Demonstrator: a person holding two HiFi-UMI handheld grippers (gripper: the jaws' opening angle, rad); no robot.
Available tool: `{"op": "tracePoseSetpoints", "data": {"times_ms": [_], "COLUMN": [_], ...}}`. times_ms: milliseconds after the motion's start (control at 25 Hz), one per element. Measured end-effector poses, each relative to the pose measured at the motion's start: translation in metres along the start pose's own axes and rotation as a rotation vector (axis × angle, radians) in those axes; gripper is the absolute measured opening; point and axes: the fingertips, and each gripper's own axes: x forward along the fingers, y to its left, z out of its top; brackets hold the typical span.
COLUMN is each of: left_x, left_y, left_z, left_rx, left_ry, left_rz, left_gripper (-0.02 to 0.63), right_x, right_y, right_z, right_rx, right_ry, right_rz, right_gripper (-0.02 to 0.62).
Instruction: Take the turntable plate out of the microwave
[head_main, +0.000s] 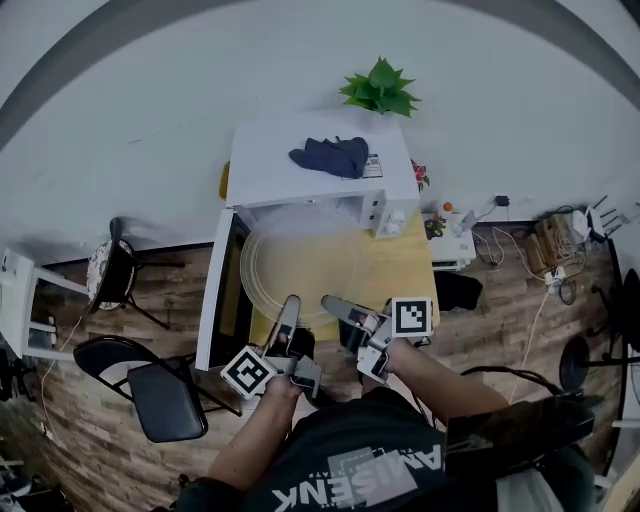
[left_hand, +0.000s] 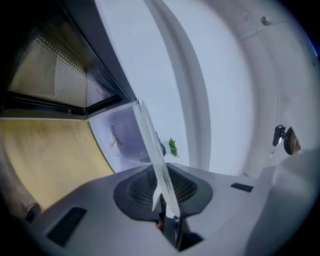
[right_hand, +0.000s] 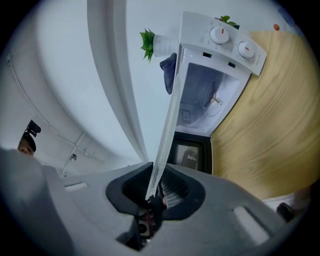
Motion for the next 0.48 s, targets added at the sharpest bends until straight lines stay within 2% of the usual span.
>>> {"op": "tracePoseSetpoints", "data": {"times_ms": [480], "left_x": [-0.023], "left_y": [-0.055], "left_z": [-0.004], "left_rx": [0.030], "left_ry": [0.064], "left_rz": [-0.081], "left_gripper": [0.040], "right_x": [-0.003], "right_y": [0.061], "right_z": [-0.014], "right_rx": [-0.083], "right_ry": [0.018], "right_rz": [0.057], "right_gripper": [0.061]}}
